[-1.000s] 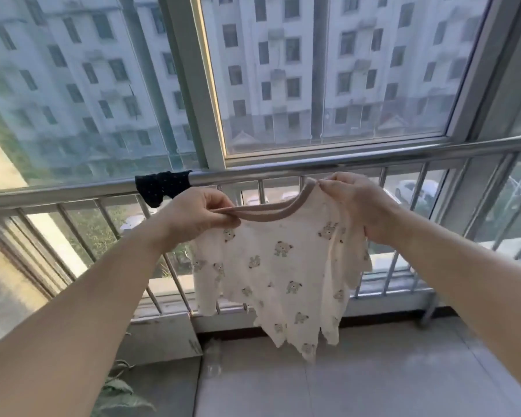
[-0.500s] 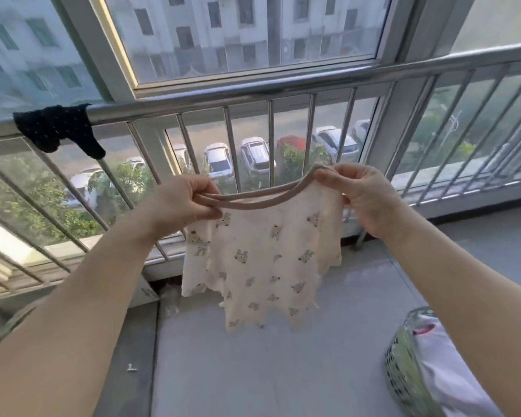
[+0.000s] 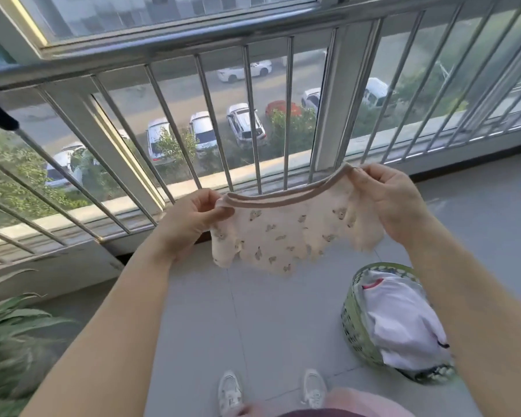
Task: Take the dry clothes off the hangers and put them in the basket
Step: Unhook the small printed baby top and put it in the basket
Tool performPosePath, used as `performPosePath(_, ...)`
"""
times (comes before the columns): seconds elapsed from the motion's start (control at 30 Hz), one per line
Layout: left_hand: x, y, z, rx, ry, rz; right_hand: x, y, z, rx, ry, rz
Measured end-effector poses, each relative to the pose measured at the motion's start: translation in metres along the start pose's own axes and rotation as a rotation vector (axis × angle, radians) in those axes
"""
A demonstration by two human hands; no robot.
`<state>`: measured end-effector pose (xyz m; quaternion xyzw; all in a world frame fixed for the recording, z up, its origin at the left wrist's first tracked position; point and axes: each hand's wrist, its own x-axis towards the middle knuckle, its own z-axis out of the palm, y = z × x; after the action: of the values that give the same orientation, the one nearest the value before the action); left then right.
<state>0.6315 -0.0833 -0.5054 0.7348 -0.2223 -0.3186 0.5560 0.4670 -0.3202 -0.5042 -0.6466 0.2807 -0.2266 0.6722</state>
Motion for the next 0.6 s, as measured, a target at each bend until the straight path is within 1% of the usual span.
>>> performPosePath(0.1, 0.003, -0.006, 0.034, -0.090, 0.032, -0.015, -0.004, 0.009, -0.027, -0.018, -0.024, 0.039)
performPosePath(0.23, 0.002, -0.009, 0.074, -0.146, 0.086, -0.021, -0.009, 0.017, -0.053, -0.012, -0.030, 0.082)
performPosePath(0.3, 0.000, -0.010, 0.087, -0.162, 0.076, -0.047, -0.012, 0.020, -0.063, -0.018, -0.026, 0.102)
performPosePath(0.4, 0.002, -0.008, 0.096, -0.149, 0.015, -0.096, -0.016, 0.024, -0.078, -0.007, -0.016, 0.147)
performPosePath(0.47, 0.004, -0.008, 0.101, -0.106, -0.016, -0.116, -0.014, 0.029, -0.082, -0.012, 0.044, 0.169)
performPosePath(0.5, 0.006, -0.008, 0.104, -0.087, -0.008, -0.130, -0.012, 0.033, -0.082, -0.039, 0.098, 0.175)
performPosePath(0.6, 0.013, -0.014, 0.117, -0.084, 0.075, -0.210, -0.011, 0.045, -0.075, -0.169, 0.289, 0.205)
